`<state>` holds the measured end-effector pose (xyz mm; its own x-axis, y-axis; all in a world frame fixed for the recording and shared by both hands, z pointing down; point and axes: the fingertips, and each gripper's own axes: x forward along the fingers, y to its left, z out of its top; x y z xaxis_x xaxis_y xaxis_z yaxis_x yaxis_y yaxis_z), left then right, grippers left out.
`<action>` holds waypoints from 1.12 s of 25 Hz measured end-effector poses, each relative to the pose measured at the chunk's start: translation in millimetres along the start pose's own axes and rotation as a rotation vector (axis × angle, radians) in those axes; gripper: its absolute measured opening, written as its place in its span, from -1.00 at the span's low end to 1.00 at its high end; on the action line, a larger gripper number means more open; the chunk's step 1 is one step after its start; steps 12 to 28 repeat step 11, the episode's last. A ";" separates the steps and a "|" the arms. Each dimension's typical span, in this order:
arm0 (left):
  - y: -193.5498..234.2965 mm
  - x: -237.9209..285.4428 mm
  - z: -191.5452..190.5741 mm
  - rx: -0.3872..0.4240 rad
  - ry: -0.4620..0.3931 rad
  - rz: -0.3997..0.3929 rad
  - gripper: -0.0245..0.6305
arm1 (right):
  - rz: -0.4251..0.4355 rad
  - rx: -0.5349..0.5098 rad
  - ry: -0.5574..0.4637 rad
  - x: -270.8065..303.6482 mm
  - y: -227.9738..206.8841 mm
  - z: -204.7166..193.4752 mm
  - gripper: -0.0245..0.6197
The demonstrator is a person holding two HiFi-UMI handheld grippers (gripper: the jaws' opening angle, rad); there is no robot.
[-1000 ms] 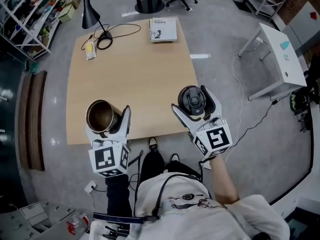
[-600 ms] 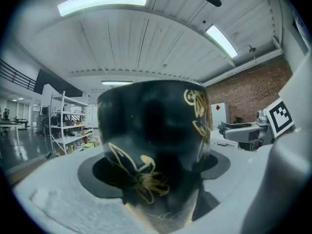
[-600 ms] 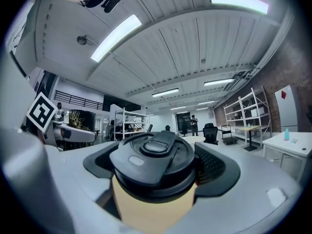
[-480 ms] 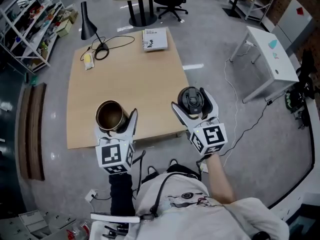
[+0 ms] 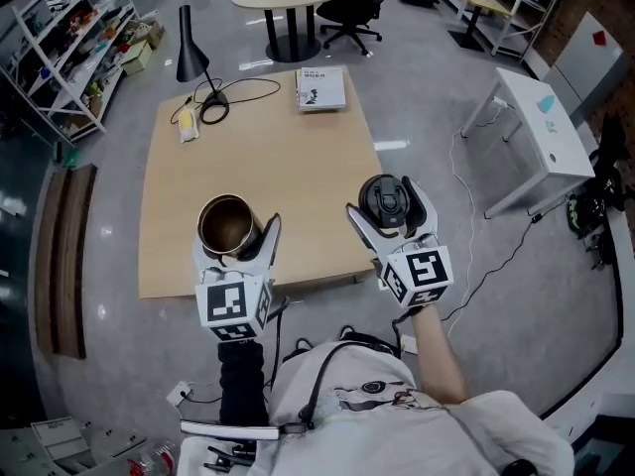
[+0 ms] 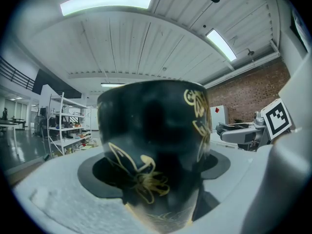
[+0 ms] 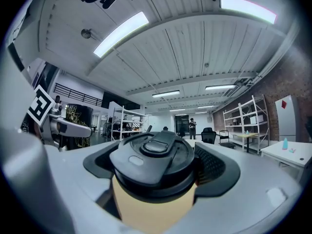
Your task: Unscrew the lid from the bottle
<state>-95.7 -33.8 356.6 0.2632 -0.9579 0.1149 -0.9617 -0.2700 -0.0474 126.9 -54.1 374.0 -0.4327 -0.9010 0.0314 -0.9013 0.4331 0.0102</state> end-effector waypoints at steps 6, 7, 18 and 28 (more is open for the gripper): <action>4.7 5.6 2.8 0.006 -0.003 -0.015 0.41 | 0.003 0.000 -0.002 6.1 2.1 1.1 0.55; 4.7 6.8 3.2 0.007 -0.002 -0.018 0.41 | 0.004 -0.001 -0.001 6.7 2.0 1.1 0.55; 4.0 9.2 3.1 0.010 0.005 -0.025 0.41 | 0.012 -0.008 0.009 7.7 3.8 0.2 0.55; 4.0 9.2 3.1 0.010 0.005 -0.025 0.41 | 0.012 -0.008 0.009 7.7 3.8 0.2 0.55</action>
